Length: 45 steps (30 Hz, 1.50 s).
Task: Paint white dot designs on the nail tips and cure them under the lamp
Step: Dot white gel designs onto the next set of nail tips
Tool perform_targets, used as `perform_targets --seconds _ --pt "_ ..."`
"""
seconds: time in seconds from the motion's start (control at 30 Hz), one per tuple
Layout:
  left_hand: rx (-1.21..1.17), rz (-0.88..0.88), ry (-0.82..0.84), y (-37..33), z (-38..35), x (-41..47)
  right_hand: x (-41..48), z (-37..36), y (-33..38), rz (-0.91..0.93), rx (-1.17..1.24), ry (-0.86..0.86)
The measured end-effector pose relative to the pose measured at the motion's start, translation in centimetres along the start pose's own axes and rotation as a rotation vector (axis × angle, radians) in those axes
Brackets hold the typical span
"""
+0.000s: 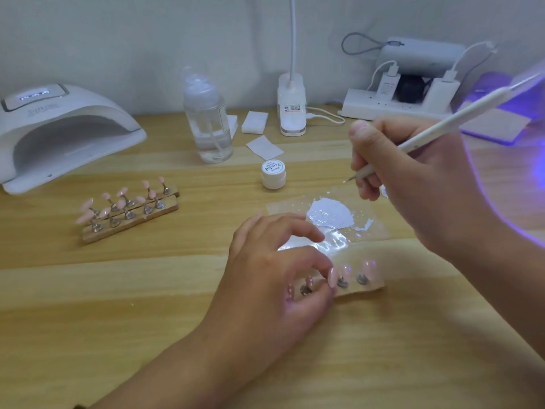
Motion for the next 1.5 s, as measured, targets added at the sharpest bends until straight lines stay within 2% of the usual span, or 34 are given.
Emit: perform_targets --seconds 0.2,0.33,0.4,0.47,0.63,0.77,0.87,1.17,1.33,1.5 --pt "0.105 -0.094 -0.053 -0.7 0.1 -0.3 -0.4 0.5 -3.5 -0.168 -0.295 0.067" --pt "0.132 -0.156 -0.125 -1.4 0.4 -0.5 -0.8 0.5 -4.6 -0.22 -0.341 0.088" --pt "0.066 -0.164 -0.181 -1.7 1.0 -0.6 -0.9 0.6 -4.8 -0.222 -0.357 0.078" --pt "-0.065 -0.101 -0.229 -1.4 1.9 -0.5 -1.0 0.6 -5.1 -0.224 -0.389 0.093" --pt "-0.351 0.25 -0.302 1.4 3.5 -0.5 -1.1 0.4 -5.6 -0.196 -0.426 0.144" --pt "-0.468 0.33 -0.295 2.5 3.5 -0.4 -0.7 0.7 -4.9 -0.16 -0.289 0.061" --pt "-0.505 0.323 -0.253 2.5 3.1 -0.2 -0.5 0.4 -3.4 -0.101 -0.16 -0.007" --pt "-0.53 0.242 -0.156 1.9 2.4 -0.1 -2.7 -2.5 1.7 0.051 0.183 0.012" --pt "-0.383 0.122 -0.16 0.9 2.6 -0.2 -3.9 -3.7 2.3 0.049 0.189 0.05" --pt "-0.332 0.089 -0.184 0.6 2.8 -0.2 -4.2 -3.9 2.2 0.051 0.164 0.057"
Point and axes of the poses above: each hand's wrist, its own x-axis towards the middle knuckle, its own z-axis out of the back of the hand, y = z × x, the point moved 5 cm from there along x, towards the middle knuckle, and after that the axes turned 5 degrees about x, right-handed, at the moved point
